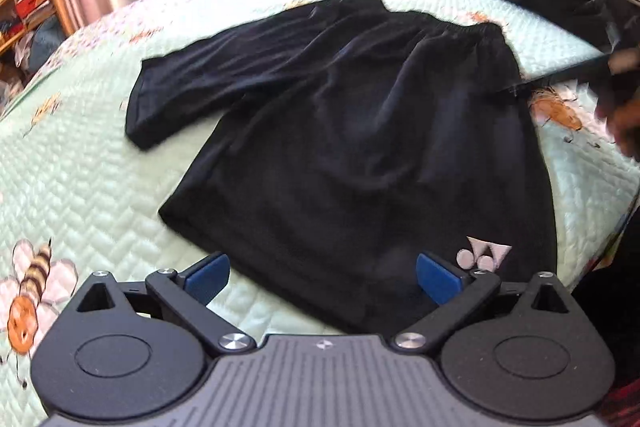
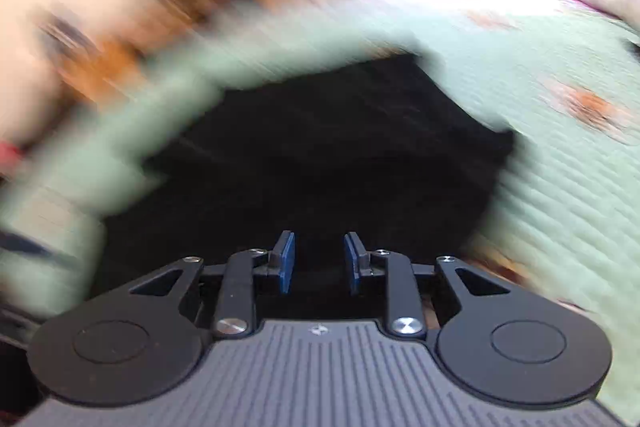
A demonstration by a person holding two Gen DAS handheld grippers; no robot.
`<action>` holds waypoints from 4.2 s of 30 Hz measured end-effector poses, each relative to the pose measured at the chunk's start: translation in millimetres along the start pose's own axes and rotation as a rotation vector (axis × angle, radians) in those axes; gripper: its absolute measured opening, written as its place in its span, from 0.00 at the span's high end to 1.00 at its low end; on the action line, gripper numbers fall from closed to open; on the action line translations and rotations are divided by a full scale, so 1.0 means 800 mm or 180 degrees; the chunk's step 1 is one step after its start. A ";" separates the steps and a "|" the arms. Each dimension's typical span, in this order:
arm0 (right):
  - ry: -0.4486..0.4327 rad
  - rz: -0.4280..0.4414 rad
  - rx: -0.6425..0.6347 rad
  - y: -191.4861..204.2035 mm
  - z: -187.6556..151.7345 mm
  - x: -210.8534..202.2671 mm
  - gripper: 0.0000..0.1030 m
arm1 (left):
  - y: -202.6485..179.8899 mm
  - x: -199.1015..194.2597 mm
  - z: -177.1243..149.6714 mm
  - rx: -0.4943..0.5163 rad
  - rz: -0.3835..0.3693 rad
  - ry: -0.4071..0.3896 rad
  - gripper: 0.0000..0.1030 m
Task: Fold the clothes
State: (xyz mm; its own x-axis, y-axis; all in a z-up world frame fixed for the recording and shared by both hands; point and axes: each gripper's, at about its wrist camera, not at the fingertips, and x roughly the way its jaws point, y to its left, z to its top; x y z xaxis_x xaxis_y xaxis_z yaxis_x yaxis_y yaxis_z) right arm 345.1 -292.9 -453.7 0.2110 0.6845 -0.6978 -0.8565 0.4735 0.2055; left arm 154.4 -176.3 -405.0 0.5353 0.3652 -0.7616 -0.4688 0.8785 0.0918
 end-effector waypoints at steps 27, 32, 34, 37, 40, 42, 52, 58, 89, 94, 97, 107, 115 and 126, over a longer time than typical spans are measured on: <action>-0.0527 0.0380 0.0105 0.026 0.000 -0.054 0.83 | -0.056 0.042 0.048 -0.0163 -0.0763 -0.0104 0.02; -0.0066 0.0296 -0.0036 0.029 -0.006 -0.006 0.85 | -0.041 0.081 0.049 -0.0442 -0.0642 0.0107 0.02; -0.0145 0.0212 0.0134 0.005 -0.026 -0.019 1.00 | -0.055 0.079 0.044 -0.0254 -0.0604 0.0055 0.01; -0.0276 0.0149 0.0435 -0.020 -0.030 -0.045 1.00 | -0.073 0.069 0.044 0.0013 -0.0707 0.0026 0.02; -0.0425 0.0248 0.0512 -0.023 -0.017 -0.061 0.83 | -0.073 0.056 0.051 -0.0019 -0.0811 -0.0095 0.05; -0.0551 0.0483 0.0388 -0.007 -0.003 -0.060 0.82 | -0.067 0.055 0.057 -0.0111 -0.0794 -0.0202 0.02; -0.0297 0.0456 0.1003 -0.064 -0.024 -0.007 1.00 | -0.084 0.074 0.054 -0.0024 -0.0905 -0.0047 0.01; -0.0531 0.0372 0.0626 -0.031 -0.011 -0.051 0.79 | -0.062 0.059 0.064 -0.0292 -0.0849 -0.0207 0.03; -0.0353 0.0303 0.0462 -0.065 -0.028 -0.092 0.83 | 0.009 0.055 0.039 -0.0573 -0.0414 -0.0142 0.01; -0.0225 0.1069 0.0154 -0.013 -0.014 -0.065 0.78 | 0.020 0.053 0.039 -0.0610 -0.0333 -0.0139 0.01; 0.0007 0.0815 0.0130 -0.031 -0.021 -0.041 0.83 | 0.035 0.064 0.031 -0.0719 -0.0296 0.0031 0.01; -0.0408 0.0353 0.0327 -0.104 0.024 -0.074 0.78 | 0.085 0.026 0.038 -0.0881 -0.0176 -0.0391 0.01; -0.0242 0.0654 -0.0102 -0.034 0.123 0.009 0.78 | 0.122 0.052 0.055 -0.0901 -0.0052 -0.0319 0.01; -0.0188 0.0586 0.0051 -0.049 0.143 0.013 0.78 | 0.140 0.053 0.036 -0.0755 -0.0310 -0.0400 0.01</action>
State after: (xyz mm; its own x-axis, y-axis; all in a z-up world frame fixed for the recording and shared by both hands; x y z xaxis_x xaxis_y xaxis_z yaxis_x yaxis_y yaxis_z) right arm 434.9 -241.1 -390.7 0.0793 0.7914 -0.6061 -0.8756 0.3459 0.3371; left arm 145.0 -53.5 -408.3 0.6618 0.3309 -0.6727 -0.5544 0.8201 -0.1420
